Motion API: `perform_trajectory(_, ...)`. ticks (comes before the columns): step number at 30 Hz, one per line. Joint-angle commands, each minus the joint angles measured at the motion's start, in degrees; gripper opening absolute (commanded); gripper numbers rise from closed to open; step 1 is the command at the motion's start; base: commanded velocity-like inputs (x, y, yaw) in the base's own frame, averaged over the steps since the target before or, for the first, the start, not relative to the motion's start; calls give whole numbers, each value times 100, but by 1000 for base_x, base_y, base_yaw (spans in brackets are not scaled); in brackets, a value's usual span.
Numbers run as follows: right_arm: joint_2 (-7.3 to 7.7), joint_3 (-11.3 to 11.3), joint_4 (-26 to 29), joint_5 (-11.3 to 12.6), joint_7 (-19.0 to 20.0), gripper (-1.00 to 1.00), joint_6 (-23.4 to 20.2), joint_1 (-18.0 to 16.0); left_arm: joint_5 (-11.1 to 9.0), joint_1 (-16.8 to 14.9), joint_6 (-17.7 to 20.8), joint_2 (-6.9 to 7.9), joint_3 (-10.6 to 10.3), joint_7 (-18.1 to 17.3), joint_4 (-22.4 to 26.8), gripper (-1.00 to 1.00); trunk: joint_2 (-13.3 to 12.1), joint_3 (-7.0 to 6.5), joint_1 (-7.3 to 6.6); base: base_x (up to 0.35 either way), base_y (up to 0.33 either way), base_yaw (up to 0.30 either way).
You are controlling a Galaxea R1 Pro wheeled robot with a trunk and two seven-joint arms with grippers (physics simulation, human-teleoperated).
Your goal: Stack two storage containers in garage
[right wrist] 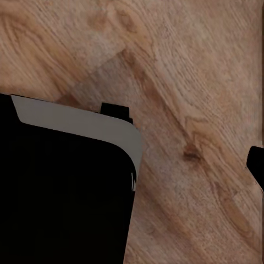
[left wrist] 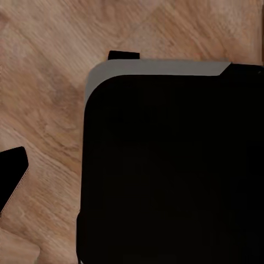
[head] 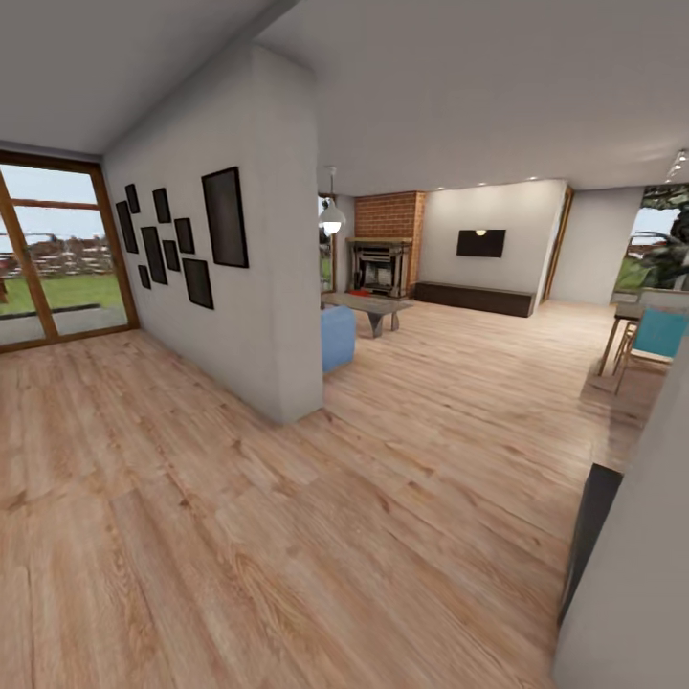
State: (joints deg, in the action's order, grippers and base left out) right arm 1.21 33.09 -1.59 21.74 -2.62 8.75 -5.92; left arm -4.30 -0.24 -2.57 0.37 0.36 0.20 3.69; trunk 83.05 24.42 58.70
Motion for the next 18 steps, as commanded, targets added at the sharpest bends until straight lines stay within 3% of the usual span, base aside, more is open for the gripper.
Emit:
perform_trajectory(1,-5,48,-16,45,-2,100,31,-6,-45,-2,-15,-1,-1,2,-3,100,3,6,3,321,0,0)
perform_trajectory(9,-7,56,-16,47,-2,100,31,-6,-45,-2,-15,0,-1,1,-2,100,3,6,3,321,0,-20)
perform_trajectory(18,-16,57,-16,50,-2,100,25,-6,-36,-2,-15,0,-1,2,-2,100,3,6,3,321,0,-236)
